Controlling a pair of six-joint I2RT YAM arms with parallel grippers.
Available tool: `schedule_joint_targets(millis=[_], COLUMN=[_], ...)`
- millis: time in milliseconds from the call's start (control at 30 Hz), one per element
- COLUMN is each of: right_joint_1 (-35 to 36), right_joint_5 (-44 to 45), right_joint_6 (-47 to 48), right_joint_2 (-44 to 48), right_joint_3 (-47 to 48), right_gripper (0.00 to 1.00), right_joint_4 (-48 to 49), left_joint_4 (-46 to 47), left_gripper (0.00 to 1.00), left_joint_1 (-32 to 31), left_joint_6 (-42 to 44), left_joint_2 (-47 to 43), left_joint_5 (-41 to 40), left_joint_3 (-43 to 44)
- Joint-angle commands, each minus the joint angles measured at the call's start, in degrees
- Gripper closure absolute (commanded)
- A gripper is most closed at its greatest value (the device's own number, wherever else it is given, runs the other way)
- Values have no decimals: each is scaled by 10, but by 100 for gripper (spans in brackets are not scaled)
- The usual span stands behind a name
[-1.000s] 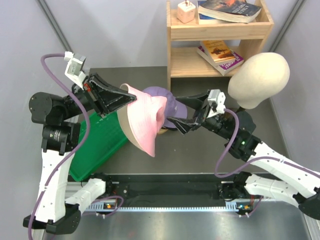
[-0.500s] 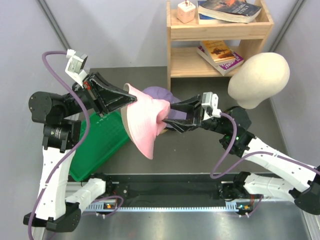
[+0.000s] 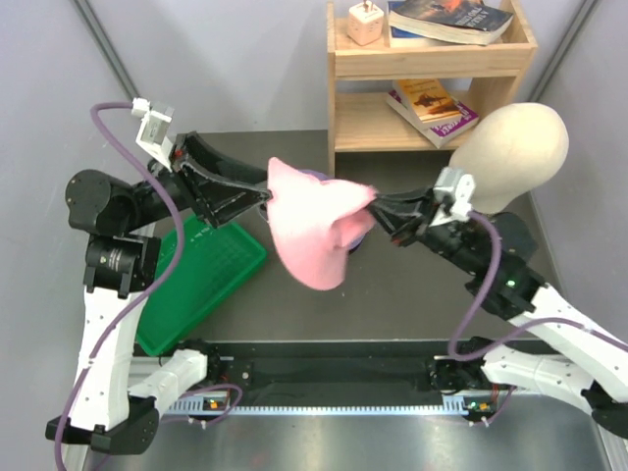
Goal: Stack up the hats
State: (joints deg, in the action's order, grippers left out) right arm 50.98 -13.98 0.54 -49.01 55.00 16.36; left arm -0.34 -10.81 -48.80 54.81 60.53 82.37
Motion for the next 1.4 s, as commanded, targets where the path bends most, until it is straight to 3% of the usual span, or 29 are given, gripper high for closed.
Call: schedule_joint_targets(millis=[0, 67, 267, 533, 733, 867, 1100, 1233, 1367], right_joint_1=[4, 4, 4, 4, 4, 3, -15, -94, -208], right_joint_5=[192, 262, 445, 661, 767, 790, 787, 753, 668], right_joint_6=[62, 75, 139, 258, 412, 504, 559, 544, 428], right_joint_2=[56, 52, 6, -8, -21, -59, -113, -129, -151], right_joint_3=[112, 173, 339, 442, 459, 479, 489, 467, 462], right_gripper=[100, 100, 100, 100, 100, 100, 100, 100, 100], right_joint_4=[-139, -216, -366, -362, -253, -203, -168, -177, -280], left_joint_4=[-68, -89, -232, -233, -228, -230, -244, -250, -253], left_gripper=[9, 1, 1, 1, 1, 1, 1, 1, 1], left_joint_1=[3, 3, 3, 2, 1, -4, -6, -11, -16], left_joint_6=[70, 79, 194, 230, 233, 237, 242, 246, 248], left_joint_2=[28, 43, 61, 26, 13, 7, 9, 14, 14], left_joint_5=[-85, -110, -259, -328, -328, -330, -326, -326, -327], left_joint_3=[-5, -11, -29, -125, -154, -152, -144, -136, -131])
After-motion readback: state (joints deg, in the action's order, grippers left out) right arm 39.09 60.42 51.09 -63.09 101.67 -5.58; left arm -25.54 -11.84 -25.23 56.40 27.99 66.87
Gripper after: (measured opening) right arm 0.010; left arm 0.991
